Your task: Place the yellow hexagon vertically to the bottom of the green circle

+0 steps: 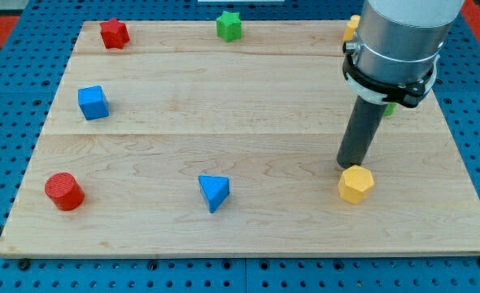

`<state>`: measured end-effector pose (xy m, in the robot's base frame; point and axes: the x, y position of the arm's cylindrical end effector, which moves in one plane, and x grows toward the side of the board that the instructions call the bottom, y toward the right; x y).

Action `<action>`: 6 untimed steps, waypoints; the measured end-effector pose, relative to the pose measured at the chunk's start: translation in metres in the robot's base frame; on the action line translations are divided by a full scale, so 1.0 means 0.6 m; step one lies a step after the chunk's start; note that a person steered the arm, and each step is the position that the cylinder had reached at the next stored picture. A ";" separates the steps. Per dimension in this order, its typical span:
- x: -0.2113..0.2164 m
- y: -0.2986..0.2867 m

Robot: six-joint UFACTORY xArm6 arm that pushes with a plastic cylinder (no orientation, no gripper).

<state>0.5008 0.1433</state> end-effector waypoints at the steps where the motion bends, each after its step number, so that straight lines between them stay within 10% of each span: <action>1: 0.052 -0.026; 6: 0.183 0.092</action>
